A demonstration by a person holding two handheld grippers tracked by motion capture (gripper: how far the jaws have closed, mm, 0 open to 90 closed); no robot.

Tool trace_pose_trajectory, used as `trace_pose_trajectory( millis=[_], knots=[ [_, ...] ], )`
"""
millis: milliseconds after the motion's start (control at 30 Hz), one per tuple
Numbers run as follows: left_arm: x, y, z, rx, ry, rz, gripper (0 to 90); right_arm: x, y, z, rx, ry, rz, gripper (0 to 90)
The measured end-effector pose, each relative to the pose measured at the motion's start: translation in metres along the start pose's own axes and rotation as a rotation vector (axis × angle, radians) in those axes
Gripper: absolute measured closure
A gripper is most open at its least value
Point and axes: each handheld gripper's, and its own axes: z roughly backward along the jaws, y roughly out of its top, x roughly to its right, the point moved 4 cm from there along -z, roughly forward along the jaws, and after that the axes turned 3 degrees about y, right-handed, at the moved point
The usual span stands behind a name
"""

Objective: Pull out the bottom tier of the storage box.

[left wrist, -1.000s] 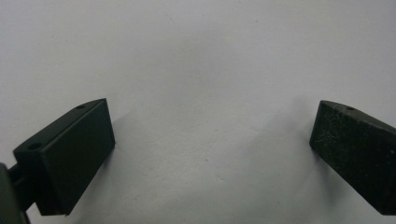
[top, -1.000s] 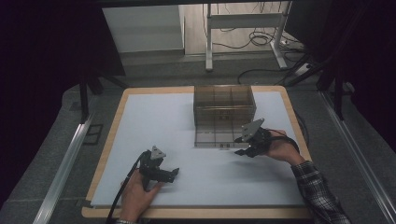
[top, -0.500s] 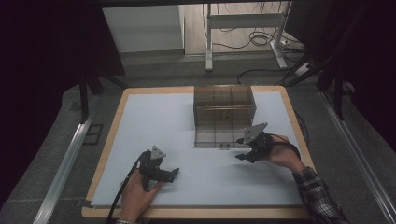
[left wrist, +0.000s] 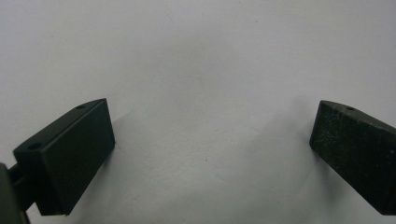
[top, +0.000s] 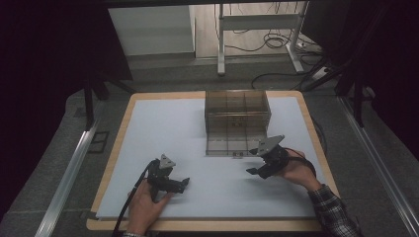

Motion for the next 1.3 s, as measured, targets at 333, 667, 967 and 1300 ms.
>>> trace_pose_trajectory(
  millis=[333, 667, 967, 1300],
  knots=[
    [0.0, 0.0, 0.0, 0.0, 0.0, 0.0, 0.0, -0.009, -0.005, -0.005, 0.022, -0.016, -0.023, 20.0],
    [0.0, 0.0, 0.0, 0.0, 0.0, -0.001, 0.0, -0.019, -0.006, -0.001, 0.048, -0.028, -0.05, 15.1],
    [0.0, 0.0, 0.0, 0.0, 0.0, -0.001, 0.0, -0.031, -0.012, 0.004, 0.052, -0.04, -0.071, 13.4],
    [0.0, 0.0, 0.0, 0.0, 0.0, -0.001, 0.0, -0.042, -0.019, 0.005, 0.057, -0.048, -0.083, 10.8]
  ],
)
